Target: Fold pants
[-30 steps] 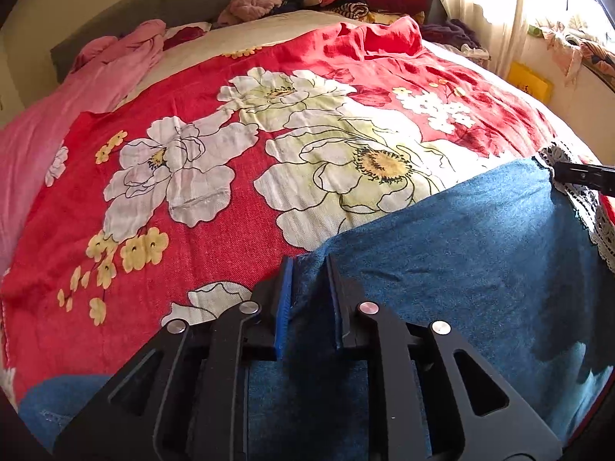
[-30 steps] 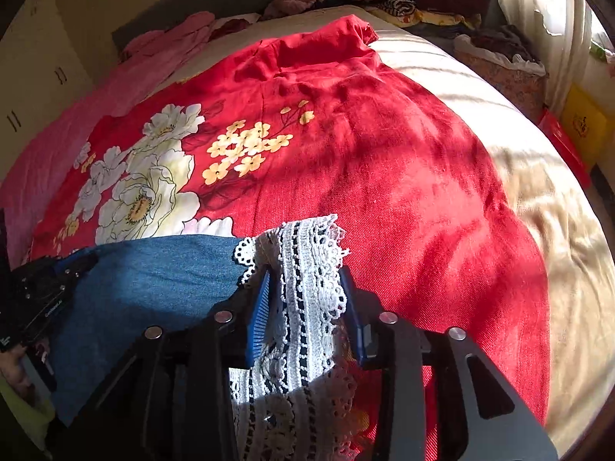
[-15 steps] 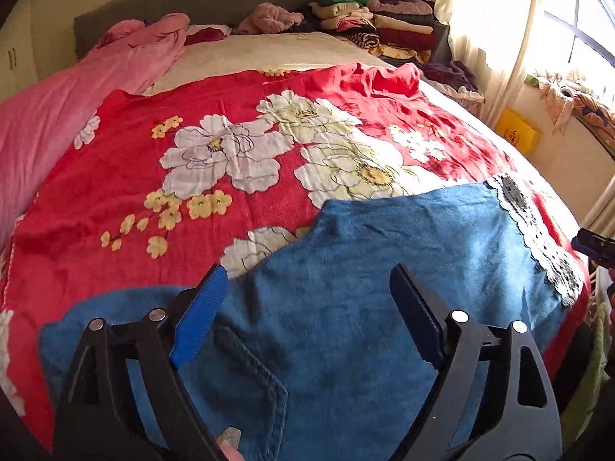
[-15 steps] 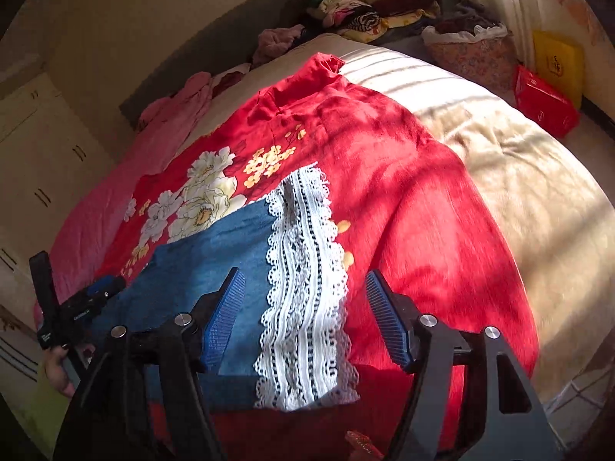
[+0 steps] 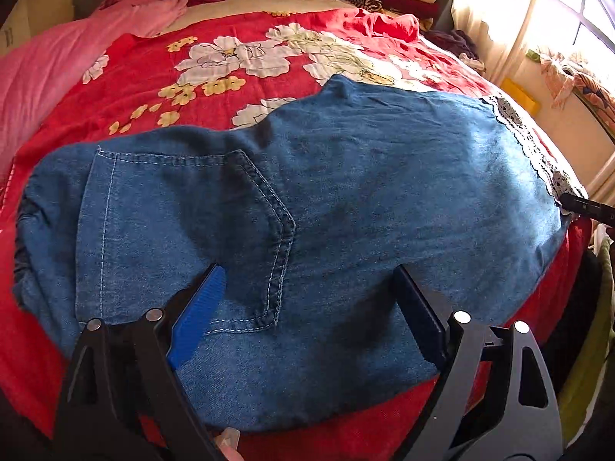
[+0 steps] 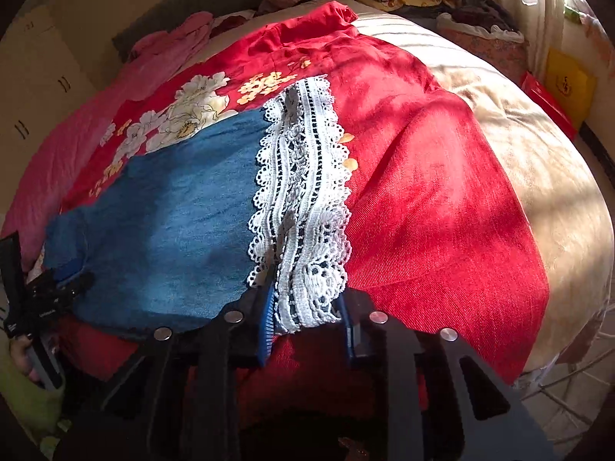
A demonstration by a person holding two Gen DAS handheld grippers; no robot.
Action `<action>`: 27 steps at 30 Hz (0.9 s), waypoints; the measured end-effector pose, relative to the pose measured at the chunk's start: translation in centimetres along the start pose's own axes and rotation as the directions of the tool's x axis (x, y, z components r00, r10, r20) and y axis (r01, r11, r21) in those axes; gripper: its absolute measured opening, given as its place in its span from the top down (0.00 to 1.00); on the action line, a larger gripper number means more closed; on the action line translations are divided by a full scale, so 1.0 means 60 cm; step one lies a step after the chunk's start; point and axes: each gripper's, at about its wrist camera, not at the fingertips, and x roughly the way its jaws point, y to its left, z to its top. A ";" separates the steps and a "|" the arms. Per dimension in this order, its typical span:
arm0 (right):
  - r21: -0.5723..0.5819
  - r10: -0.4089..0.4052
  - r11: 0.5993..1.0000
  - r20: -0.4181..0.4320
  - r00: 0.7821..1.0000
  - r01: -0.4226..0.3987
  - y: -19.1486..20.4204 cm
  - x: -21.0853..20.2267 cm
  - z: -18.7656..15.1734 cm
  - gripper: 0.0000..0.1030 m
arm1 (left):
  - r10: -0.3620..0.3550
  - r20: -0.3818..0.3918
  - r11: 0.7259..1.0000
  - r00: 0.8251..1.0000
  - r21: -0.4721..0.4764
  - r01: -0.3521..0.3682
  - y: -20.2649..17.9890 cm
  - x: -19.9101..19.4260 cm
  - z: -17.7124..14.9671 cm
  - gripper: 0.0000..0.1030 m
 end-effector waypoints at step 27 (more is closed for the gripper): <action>0.062 -0.098 0.994 0.143 0.985 0.089 -0.015 -0.096 -0.011 0.50 | -0.004 0.073 0.999 0.997 -0.038 0.007 0.029 -0.058 0.014 0.17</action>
